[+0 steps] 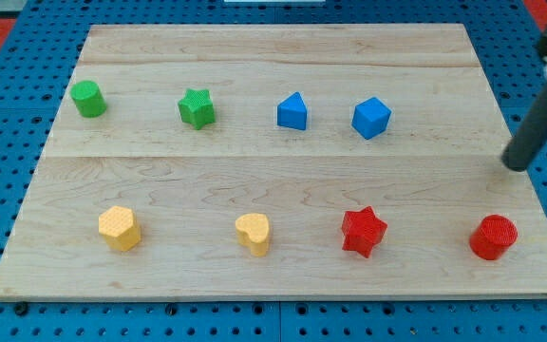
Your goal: Push the red circle into the red star
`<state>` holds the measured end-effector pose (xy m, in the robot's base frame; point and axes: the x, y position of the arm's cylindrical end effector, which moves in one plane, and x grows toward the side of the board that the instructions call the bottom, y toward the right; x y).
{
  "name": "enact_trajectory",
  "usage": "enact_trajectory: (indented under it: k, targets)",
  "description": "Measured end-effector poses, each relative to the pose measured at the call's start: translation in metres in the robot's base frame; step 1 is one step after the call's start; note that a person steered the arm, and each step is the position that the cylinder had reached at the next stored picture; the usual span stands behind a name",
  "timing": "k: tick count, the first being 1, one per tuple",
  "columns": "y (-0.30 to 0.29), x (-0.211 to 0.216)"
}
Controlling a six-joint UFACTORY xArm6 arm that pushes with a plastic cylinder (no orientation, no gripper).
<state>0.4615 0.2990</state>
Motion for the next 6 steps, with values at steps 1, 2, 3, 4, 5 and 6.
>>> enact_trajectory:
  k: [1,2,3,4,5,6]
  targets:
    - [0.0,0.04]
    - [-0.02,0.085]
    - [-0.046,0.094]
    - [-0.081,0.094]
    - [-0.114,0.094]
    - [-0.084,0.101]
